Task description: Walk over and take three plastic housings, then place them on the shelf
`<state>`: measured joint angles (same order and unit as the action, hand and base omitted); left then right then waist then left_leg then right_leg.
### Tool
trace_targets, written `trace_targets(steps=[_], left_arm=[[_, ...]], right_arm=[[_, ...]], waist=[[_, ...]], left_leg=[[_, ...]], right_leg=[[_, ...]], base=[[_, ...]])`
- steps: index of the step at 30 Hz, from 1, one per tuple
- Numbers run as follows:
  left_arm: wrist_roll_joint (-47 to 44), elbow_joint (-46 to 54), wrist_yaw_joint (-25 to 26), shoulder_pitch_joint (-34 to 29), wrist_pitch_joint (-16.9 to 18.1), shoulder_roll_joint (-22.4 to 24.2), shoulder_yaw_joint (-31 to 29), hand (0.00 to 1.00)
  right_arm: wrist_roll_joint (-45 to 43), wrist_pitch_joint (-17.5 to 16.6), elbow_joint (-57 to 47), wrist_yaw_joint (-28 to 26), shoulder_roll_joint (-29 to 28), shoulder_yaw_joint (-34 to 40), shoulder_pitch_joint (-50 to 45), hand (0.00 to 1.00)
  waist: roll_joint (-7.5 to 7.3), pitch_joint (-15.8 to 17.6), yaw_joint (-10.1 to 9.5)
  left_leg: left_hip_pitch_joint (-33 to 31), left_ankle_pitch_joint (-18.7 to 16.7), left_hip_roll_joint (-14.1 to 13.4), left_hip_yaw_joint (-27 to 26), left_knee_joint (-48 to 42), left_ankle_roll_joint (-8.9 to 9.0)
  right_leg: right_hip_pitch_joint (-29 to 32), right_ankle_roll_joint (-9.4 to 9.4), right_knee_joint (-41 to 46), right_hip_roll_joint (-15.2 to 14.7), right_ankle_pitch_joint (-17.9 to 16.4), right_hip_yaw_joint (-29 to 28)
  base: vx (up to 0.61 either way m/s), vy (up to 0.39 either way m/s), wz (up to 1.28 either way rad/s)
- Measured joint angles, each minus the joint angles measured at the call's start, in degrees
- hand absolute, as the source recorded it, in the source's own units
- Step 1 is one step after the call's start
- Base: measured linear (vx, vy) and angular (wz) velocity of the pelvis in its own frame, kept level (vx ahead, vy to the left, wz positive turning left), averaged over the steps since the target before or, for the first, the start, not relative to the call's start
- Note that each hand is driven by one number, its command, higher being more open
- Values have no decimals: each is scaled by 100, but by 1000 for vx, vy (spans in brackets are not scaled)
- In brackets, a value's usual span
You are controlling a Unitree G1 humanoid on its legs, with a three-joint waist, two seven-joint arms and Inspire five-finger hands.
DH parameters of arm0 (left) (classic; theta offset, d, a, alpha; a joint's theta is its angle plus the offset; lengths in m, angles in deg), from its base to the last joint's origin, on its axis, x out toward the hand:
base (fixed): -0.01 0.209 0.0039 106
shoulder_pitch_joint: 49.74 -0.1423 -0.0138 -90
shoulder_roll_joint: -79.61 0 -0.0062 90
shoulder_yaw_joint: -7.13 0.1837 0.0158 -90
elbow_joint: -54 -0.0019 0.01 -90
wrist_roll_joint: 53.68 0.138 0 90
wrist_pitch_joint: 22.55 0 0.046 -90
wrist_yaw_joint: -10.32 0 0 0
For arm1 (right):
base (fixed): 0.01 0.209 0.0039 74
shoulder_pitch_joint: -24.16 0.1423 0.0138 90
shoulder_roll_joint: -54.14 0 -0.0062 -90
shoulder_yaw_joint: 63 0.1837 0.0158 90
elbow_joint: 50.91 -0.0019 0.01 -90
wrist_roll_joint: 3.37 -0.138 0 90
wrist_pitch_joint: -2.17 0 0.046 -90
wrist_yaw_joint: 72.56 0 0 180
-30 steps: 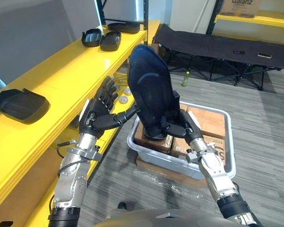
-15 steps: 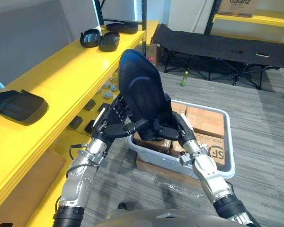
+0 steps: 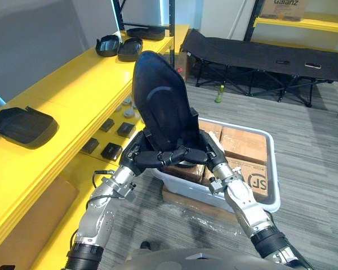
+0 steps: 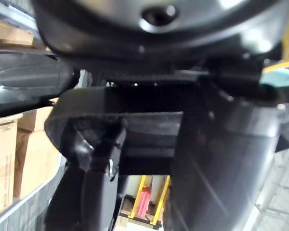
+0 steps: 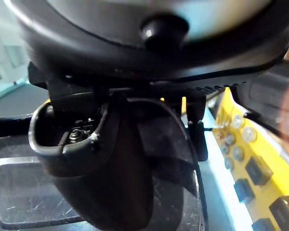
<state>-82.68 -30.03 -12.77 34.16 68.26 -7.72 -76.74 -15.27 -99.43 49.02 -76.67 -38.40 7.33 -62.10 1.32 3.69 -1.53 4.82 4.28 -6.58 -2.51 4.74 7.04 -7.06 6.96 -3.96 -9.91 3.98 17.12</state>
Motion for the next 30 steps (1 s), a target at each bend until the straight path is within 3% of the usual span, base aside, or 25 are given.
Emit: trace_targets(steps=[4, 10, 22, 23, 25, 30], left_arm=[[-17, -74, 552, 28, 65, 102, 46, 0], [-290, -206, 1055, 47, 455, 390, -46, 0], [-745, -308, 1312, 62, 631, 663, -260, 0], [-781, -309, 1312, 61, 631, 664, -259, 0], [-860, -308, 1319, 61, 636, 664, -261, 0], [-861, -307, 1596, 73, 688, 807, -273, 0]], right_arm=[[-37, -2, 0, -123, -67, -192, 51, 0], [-90, -2, 12, -154, -249, -226, 52, 0], [-210, -205, 66, -191, -505, -394, 50, 0], [-210, -208, 66, -191, -512, -394, 50, 100], [-223, -223, 66, -241, -541, -394, 49, 100], [-338, -182, 74, -961, -471, -410, 21, 100]], waist=[[0, 0, 7], [-3, -2, -9], [-62, -33, 11], [-82, -43, 2], [-103, -52, 4], [-174, -91, 5]], left_leg=[[13, 0, 0, 1, 0, 0], [13, 2, 0, 10, 1, -1], [14, 5, 2, 5, 1, -2], [14, 5, 0, 8, 1, -2], [14, 6, 1, 8, 1, -2], [14, 6, 1, 18, 1, -2]], right_leg=[[-10, 0, 4, 0, 0, 0], [-10, -1, 10, -1, -1, 8], [-10, -1, 8, -6, -1, 8], [-12, -1, 8, -4, -1, 13], [-12, -1, 8, -5, -1, 14], [-20, -3, 8, -6, -2, 27]], base=[[0, 0, 0], [0, 0, 0], [0, 0, 0], [0, 0, 0], [0, 0, 0], [0, 0, 0]])
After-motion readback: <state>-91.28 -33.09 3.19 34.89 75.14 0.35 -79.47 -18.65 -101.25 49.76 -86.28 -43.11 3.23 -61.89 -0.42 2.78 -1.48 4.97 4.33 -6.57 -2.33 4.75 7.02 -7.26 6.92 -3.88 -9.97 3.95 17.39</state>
